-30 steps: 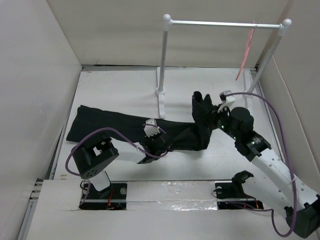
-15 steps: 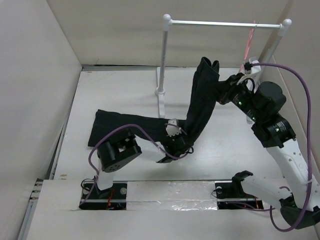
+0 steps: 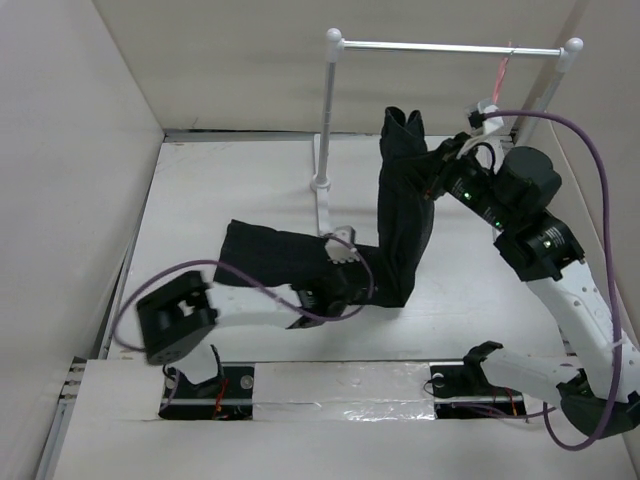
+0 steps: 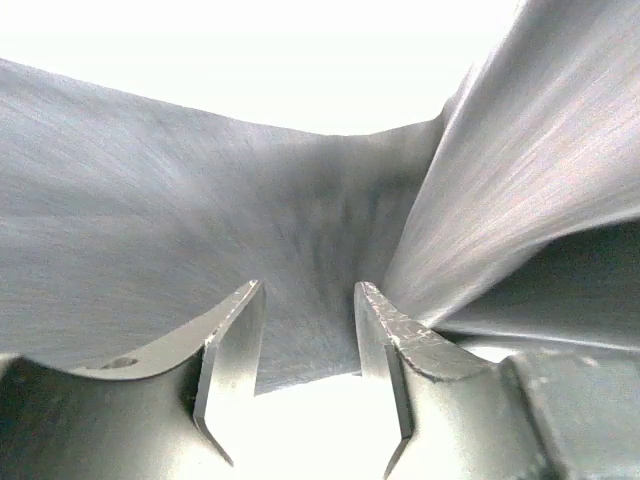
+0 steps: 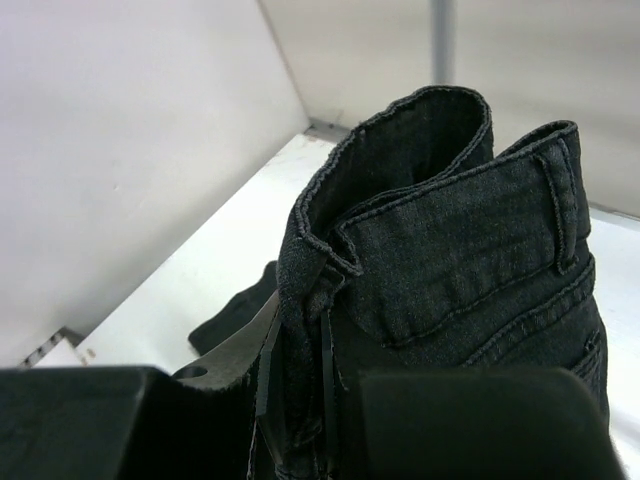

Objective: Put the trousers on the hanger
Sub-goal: Fold the trousers at the center of the board.

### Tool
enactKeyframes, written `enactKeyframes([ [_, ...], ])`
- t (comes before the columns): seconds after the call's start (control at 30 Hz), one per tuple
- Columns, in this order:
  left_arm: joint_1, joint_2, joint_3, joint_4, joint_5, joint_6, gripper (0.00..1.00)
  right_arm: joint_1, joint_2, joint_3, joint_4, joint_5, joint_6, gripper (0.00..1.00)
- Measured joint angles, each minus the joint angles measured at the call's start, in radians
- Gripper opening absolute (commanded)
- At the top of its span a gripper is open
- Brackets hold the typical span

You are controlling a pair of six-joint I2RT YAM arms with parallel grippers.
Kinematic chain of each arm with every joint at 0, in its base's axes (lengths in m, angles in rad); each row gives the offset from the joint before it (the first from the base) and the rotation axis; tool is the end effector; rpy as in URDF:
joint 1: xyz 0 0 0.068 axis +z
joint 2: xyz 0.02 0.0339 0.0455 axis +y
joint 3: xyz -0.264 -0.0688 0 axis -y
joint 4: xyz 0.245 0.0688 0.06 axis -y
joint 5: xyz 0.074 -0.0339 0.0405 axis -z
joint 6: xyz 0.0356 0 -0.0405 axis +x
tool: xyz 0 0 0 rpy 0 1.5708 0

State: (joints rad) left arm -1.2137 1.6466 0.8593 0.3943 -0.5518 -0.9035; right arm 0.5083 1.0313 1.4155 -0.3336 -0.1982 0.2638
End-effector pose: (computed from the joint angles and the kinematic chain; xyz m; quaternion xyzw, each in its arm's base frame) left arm 0.1404 -0.3231 0.2056 -0.0259 0.8139 -0.3548 0.4594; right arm 0.1694 0.1024 0.4930 -0.1548 0.6718 0.3347 0.6425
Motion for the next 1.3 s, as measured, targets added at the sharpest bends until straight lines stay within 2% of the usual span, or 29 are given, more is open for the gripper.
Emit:
enactKeyframes([
  [0.13, 0.095, -0.412, -0.156, -0.061, -0.074, 0.012, 0.40, 0.095, 0.098, 0.037, 0.016, 0.029, -0.015, 0.00],
  [0.23, 0.160, -0.726, -0.228, -0.130, -0.140, 0.009, 0.34, 0.178, 0.192, 0.071, 0.033, 0.070, -0.035, 0.00],
  [0.37, 0.215, -1.064, -0.272, -0.277, -0.222, 0.007, 0.25, 0.280, 0.328, 0.112, 0.063, 0.114, -0.055, 0.00],
  [0.43, 0.221, -1.202, -0.269, -0.354, -0.268, 0.009, 0.25, 0.325, 0.407, 0.142, 0.084, 0.137, -0.060, 0.00],
  [0.53, 0.222, -1.329, -0.235, -0.468, -0.337, 0.010, 0.25, 0.389, 0.541, 0.187, 0.140, 0.157, -0.061, 0.00],
  [0.73, 0.223, -1.428, -0.146, -0.610, -0.439, 0.043, 0.25, 0.515, 0.888, 0.333, 0.231, 0.165, -0.037, 0.00],
  [0.77, 0.223, -1.439, -0.132, -0.628, -0.454, 0.047, 0.26, 0.533, 0.953, 0.367, 0.238, 0.159, -0.030, 0.14],
  [0.83, 0.223, -1.459, -0.108, -0.665, -0.477, 0.047, 0.26, 0.564, 1.061, 0.413, 0.250, 0.142, -0.016, 0.36],
  [0.87, 0.223, -1.470, -0.102, -0.684, -0.488, 0.044, 0.27, 0.575, 1.102, 0.415, 0.263, 0.127, -0.006, 0.61],
  [0.93, 0.223, -1.494, -0.102, -0.717, -0.506, 0.039, 0.28, 0.595, 1.153, 0.397, 0.283, 0.098, 0.016, 0.84],
  [0.97, 0.223, -1.506, -0.105, -0.729, -0.515, 0.036, 0.30, 0.604, 1.157, 0.371, 0.290, 0.085, 0.024, 0.90],
  [1.1, 0.223, -1.537, -0.145, -0.735, -0.536, 0.031, 0.33, 0.613, 1.120, 0.294, 0.314, 0.050, 0.030, 0.90],
  [1.17, 0.223, -1.525, -0.167, -0.735, -0.538, 0.029, 0.34, 0.604, 1.056, 0.228, 0.335, 0.045, 0.029, 0.87],
  [1.23, 0.223, -1.479, -0.186, -0.730, -0.540, 0.019, 0.34, 0.588, 0.949, 0.124, 0.365, 0.045, 0.024, 0.67],
  [1.27, 0.223, -1.443, -0.198, -0.719, -0.537, 0.013, 0.34, 0.577, 0.887, 0.062, 0.390, 0.048, 0.025, 0.53],
  [1.3, 0.223, -1.398, -0.211, -0.707, -0.534, 0.006, 0.35, 0.565, 0.819, -0.004, 0.414, 0.053, 0.024, 0.25],
])
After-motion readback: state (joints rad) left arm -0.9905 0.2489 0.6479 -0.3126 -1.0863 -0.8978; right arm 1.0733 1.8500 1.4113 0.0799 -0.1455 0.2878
